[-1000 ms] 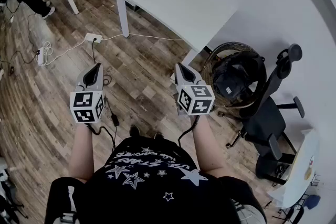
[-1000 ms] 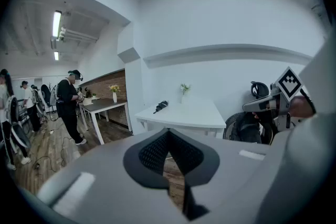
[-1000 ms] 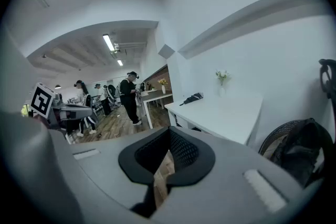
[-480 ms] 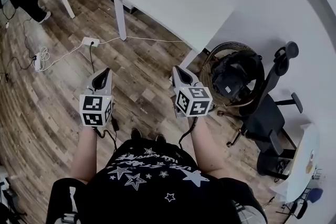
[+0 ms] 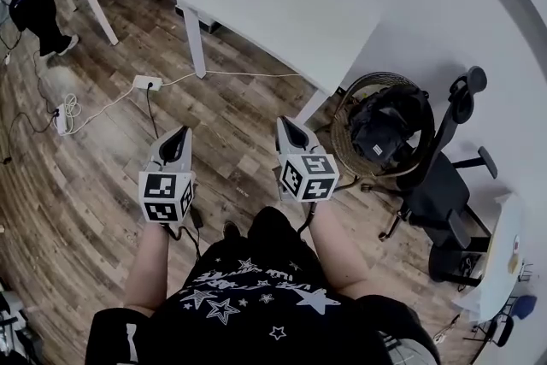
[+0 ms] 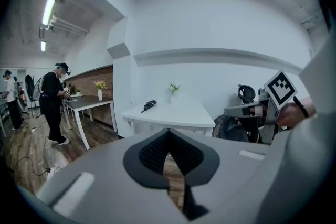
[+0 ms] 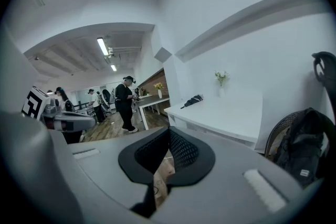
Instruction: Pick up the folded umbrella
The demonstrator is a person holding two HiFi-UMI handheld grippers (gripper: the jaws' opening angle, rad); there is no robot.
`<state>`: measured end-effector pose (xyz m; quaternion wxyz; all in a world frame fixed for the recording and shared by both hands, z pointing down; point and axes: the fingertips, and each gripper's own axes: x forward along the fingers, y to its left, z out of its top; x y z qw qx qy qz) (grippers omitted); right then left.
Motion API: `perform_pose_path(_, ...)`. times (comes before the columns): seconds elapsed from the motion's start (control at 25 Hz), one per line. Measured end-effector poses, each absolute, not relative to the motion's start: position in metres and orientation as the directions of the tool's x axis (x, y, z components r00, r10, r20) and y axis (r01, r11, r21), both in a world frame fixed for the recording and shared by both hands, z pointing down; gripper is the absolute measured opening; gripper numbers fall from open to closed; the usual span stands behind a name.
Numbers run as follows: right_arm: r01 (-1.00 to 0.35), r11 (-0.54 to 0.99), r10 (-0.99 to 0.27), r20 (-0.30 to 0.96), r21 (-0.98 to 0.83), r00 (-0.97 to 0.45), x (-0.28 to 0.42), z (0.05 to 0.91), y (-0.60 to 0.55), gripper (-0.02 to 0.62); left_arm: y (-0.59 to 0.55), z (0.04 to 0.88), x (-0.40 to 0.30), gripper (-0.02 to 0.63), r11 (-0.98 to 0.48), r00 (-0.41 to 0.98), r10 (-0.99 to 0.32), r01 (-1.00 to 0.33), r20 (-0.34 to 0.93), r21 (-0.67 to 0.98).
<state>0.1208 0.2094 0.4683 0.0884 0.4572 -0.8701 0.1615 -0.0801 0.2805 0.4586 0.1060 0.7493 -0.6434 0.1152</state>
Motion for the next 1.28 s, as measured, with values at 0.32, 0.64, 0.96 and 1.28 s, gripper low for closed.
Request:
perform_pose_path(0.32, -0.805, 0.546, -0.739, 0.321, -0.231, -0.593, 0.092, 0.48, 0.174, 0.017, 0.257, 0.487, -0.084, 0.0, -0.18, 0.184, -0.908, -0.983, 0.376, 0.046)
perform_pose_path(0.64, -0.795, 0.537, -0.704, 0.371, -0.281, -0.606, 0.071, 0.511, 0.082, 0.017, 0.183, 0.488, -0.115, 0.0, -0.126, 0.136, -0.915, -0.991, 0.381, 0.05)
perform_pose_path(0.96, -0.783, 0.524, -0.694, 0.365, -0.335, -0.62, 0.058, 0.511, -0.036, 0.017, 0.078, 0.493, -0.129, 0.0, -0.135, 0.154, -0.901, -0.988, 0.406, 0.075)
perform_pose_path(1.28, -0.774, 0.514, -0.686, 0.365, -0.371, -0.63, 0.051, 0.506, -0.129, 0.017, -0.01, 0.485, -0.146, 0.0, -0.091, 0.124, -0.905, -0.991, 0.407, 0.099)
